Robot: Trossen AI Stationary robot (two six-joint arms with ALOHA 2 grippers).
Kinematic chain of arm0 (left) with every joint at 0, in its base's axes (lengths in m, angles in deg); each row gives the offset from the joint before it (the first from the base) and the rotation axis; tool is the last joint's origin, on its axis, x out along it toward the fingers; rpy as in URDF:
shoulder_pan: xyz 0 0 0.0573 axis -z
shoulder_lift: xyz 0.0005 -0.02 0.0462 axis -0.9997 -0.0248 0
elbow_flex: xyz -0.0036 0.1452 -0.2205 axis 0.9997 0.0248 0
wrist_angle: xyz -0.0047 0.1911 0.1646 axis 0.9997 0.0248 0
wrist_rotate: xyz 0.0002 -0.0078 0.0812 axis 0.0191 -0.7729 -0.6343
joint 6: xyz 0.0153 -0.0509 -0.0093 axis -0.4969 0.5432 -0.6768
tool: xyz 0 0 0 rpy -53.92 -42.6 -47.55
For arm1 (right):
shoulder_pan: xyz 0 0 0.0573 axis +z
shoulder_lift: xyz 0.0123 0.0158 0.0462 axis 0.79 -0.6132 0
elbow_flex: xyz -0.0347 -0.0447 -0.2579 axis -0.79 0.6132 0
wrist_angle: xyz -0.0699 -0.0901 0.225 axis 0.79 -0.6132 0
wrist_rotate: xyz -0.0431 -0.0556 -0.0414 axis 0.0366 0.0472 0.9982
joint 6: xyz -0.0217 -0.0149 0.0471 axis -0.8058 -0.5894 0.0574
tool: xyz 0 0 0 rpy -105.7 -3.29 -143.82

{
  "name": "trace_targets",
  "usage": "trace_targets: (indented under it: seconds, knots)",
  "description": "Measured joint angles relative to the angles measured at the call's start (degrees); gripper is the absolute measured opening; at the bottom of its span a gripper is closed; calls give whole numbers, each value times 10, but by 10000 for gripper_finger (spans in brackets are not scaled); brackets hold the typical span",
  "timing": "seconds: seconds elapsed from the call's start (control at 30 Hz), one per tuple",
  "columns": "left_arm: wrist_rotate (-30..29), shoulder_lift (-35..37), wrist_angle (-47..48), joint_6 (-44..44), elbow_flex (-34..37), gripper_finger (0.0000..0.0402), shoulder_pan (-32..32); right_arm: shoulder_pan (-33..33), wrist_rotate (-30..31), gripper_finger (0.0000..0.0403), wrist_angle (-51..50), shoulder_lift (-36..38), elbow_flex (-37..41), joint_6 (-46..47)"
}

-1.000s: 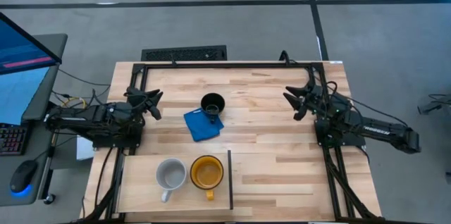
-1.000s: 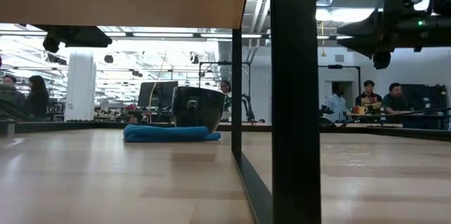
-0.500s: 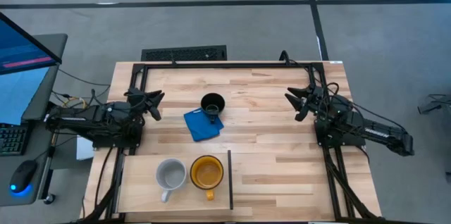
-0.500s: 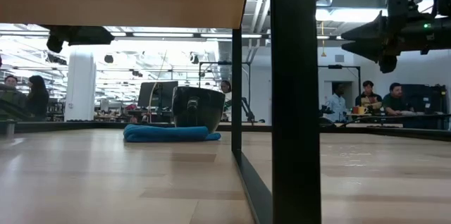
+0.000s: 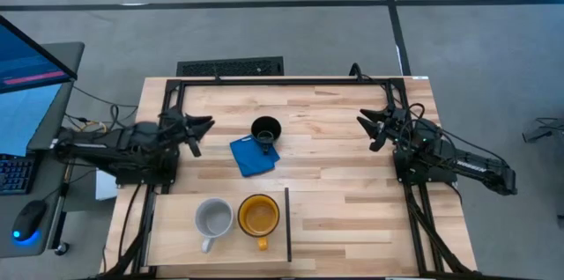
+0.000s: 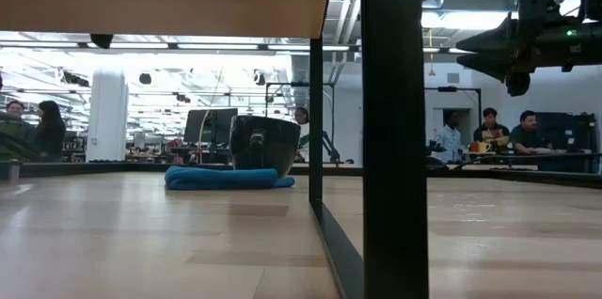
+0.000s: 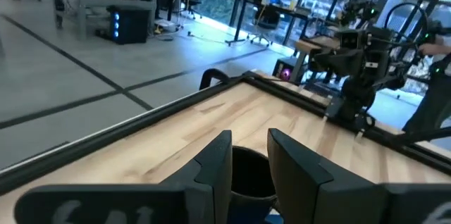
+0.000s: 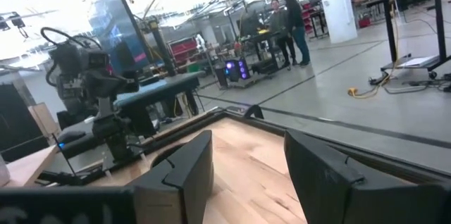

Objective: Stack small to large cups/mugs on shelf
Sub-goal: Put the black mug on the shelf

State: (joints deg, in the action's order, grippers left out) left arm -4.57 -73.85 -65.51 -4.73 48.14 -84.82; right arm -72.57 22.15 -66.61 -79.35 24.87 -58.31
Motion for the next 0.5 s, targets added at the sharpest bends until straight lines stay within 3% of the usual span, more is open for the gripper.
trace_targets:
  seconds: [0.33, 0.5]
  knots:
    - [35, -144, 37, -7, -100, 85, 0, 0, 0, 200, 0, 0, 0, 0]
    - [8, -241, 54, -63, -155, 112, -4, 0, 0, 200, 0, 0, 0, 0]
